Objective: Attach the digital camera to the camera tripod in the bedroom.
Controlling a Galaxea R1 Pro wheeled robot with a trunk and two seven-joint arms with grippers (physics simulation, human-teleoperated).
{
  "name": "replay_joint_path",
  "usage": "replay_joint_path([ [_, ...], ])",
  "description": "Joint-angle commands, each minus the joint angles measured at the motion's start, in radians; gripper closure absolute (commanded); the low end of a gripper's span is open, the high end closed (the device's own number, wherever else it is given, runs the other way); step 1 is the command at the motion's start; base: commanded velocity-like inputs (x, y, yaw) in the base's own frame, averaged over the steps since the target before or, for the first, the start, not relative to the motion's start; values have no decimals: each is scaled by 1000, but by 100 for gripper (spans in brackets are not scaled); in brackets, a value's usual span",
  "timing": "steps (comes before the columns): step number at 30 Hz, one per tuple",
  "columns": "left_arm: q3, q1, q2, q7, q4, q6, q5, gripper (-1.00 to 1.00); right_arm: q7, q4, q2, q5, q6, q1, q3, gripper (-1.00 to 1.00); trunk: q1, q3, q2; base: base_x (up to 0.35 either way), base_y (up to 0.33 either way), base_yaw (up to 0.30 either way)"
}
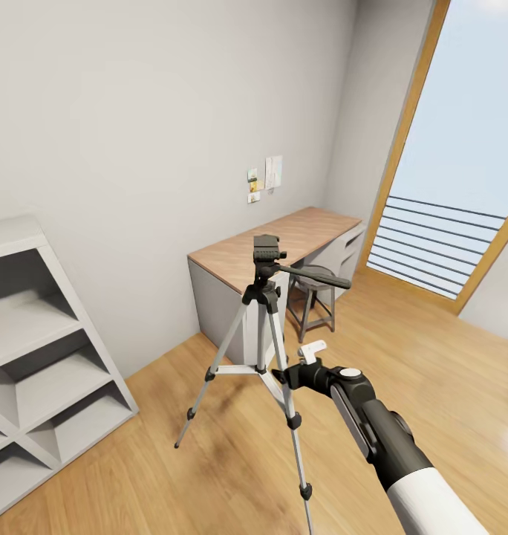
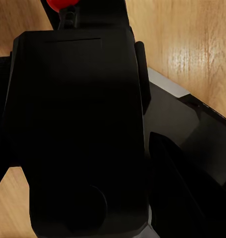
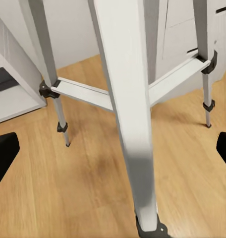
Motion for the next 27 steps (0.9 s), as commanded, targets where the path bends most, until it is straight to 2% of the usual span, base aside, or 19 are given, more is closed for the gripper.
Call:
replay_joint_path([
  [1, -8, -1, 0, 3, 0, 1, 5, 100, -8, -1, -1, -7, 6, -1, 1, -100, 1, -2, -2, 0, 0, 0],
  [9, -8, -1, 0, 3, 0, 1, 5, 100, -52, 1, 0, -9, 6, -1, 3, -100, 1, -2, -2, 0, 0, 0],
  [10, -8, -1, 0, 3, 0, 1, 5, 100, -86, 3, 0, -9, 6, -1, 3, -100, 1, -2, -2, 0, 0, 0],
  [21, -8, -1, 0, 3, 0, 1, 5, 100, -87, 12, 3, -16, 4, -1, 4, -100, 1, -2, -2, 0, 0, 0],
  [23, -8, -1, 0, 3, 0, 1, 5, 100, -86, 15, 9, -18, 4, -1, 4, -100, 1, -2, -2, 0, 0, 0],
  [27, -8, -1, 0, 3, 0, 1, 5, 100, -87, 85, 54, -16, -47, -1, 3, -100, 1, -2, -2, 0, 0, 0],
])
